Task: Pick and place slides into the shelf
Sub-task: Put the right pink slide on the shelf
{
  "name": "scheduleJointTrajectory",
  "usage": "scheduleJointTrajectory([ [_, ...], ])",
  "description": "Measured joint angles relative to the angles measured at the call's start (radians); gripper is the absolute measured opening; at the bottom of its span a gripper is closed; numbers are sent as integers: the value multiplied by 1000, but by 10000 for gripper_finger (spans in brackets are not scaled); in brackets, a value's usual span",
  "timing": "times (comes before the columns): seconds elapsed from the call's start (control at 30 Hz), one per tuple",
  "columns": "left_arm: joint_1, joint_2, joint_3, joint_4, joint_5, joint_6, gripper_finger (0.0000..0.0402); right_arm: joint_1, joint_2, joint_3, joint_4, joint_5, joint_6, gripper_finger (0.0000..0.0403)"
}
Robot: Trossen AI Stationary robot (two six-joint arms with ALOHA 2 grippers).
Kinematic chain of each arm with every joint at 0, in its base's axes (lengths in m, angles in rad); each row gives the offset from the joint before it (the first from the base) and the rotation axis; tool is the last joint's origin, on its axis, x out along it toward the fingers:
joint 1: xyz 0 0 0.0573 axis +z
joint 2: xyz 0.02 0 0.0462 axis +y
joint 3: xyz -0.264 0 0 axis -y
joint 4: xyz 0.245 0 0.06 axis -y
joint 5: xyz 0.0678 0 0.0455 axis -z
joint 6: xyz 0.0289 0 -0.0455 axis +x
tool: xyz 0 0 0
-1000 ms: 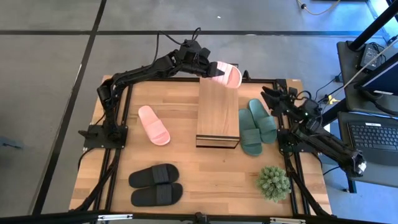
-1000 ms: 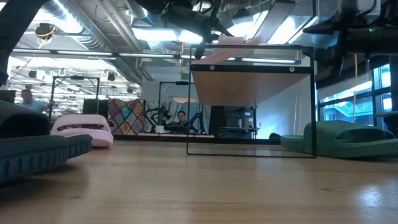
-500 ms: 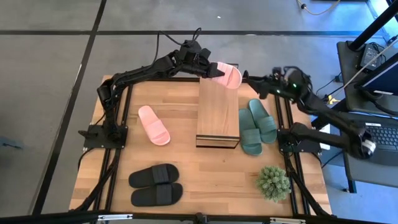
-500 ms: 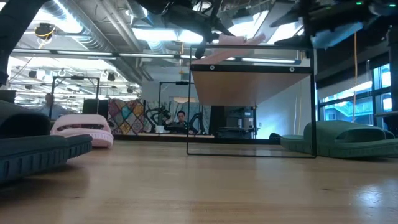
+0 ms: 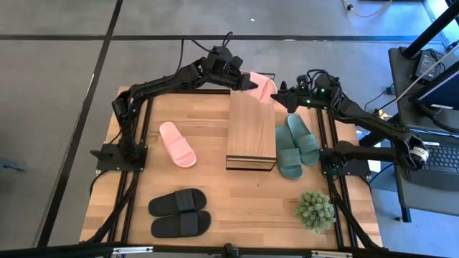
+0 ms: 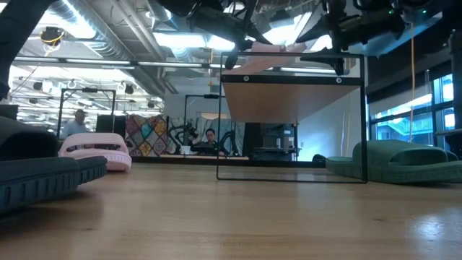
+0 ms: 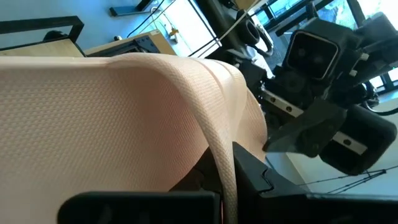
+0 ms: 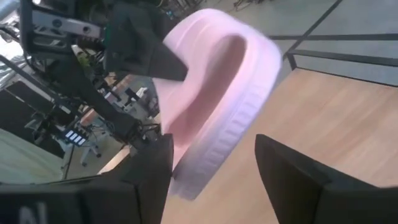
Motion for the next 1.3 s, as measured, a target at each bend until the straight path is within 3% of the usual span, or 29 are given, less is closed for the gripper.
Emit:
scheduleJointTrajectory([
  [0.4, -4, -1, 0, 4, -3, 3, 6, 7, 0, 0, 4, 4, -54, 103],
  [0.6, -8, -1, 0, 6, 4, -1, 33, 7, 0, 0, 3, 14, -82, 58],
  [1.0, -8, -2, 0, 14, 57, 74, 72, 7, 0, 0, -22, 0, -95, 49],
  [1.3, -15, -2, 0, 82, 129, 119, 177, -20, -3, 0, -37, -11, -21, 48],
])
